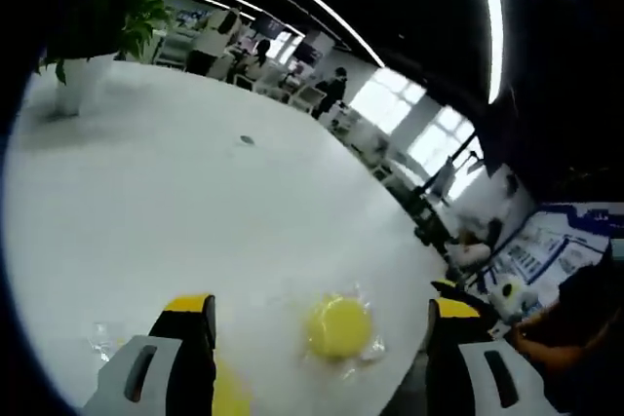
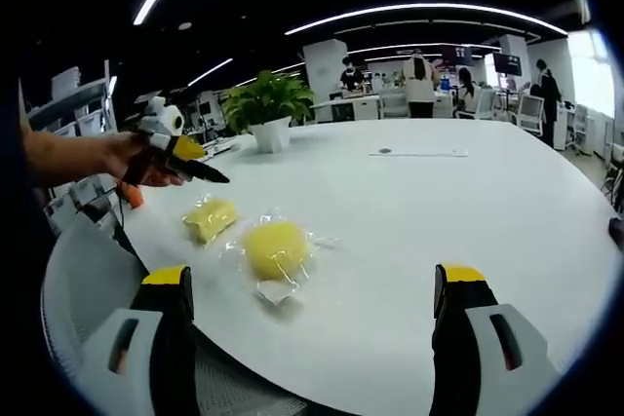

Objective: Compare the silicone blocks by pressing each to a similar depth, holding the contact briefly, and releasing to observe deformation and rebound differences across the visible hardness samples.

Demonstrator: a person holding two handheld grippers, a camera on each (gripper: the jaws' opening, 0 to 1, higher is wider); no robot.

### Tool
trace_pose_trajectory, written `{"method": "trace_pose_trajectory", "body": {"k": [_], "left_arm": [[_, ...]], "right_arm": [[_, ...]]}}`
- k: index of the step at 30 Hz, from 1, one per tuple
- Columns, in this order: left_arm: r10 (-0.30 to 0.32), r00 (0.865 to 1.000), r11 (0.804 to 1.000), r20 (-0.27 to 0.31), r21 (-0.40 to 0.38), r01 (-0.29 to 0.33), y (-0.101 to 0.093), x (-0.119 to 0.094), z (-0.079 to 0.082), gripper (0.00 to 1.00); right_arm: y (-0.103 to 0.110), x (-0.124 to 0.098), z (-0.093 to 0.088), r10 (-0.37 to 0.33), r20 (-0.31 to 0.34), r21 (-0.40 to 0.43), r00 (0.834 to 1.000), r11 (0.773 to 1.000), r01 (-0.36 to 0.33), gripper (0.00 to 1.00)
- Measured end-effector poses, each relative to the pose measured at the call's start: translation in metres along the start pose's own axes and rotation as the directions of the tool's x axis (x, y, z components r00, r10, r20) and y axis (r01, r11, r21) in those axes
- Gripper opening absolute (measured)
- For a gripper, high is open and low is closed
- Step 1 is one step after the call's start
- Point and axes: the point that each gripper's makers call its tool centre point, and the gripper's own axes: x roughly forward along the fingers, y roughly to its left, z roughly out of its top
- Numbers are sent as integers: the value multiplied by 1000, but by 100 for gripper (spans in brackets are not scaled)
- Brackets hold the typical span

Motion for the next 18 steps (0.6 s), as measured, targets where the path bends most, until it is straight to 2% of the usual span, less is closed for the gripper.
{"method": "trace_pose_trajectory", "body": {"k": [4, 6, 8, 12, 15, 18], "left_arm": [[25, 999, 1000, -36, 2, -25, 9, 15, -6, 85], [23, 998, 999, -58, -46, -25, 11, 24, -10, 85], [30, 997, 998, -69, -50, -34, 13, 33, -12, 85], [91, 991, 991, -100, -85, -100, 25, 48, -20, 81], [68, 992, 985, -106, -150, -84, 22, 59, -26, 73], [72, 990, 984, -117, -152, -90, 21, 66, -31, 69]], "right_arm": [[-4, -1, -3, -5, 1, 10, 1000, 1000, 5, 96], [-3, 0, -4, -4, -1, 14, 1000, 1000, 4, 96], [-1, 0, -6, 0, -5, 14, 1000, 1000, 0, 96], [-1, -1, -8, -8, -5, 17, 1000, 1000, 8, 96], [-2, -2, -9, -10, -1, 29, 1000, 1000, 10, 96], [-2, -4, -8, -13, -1, 31, 1000, 999, 13, 96]]}}
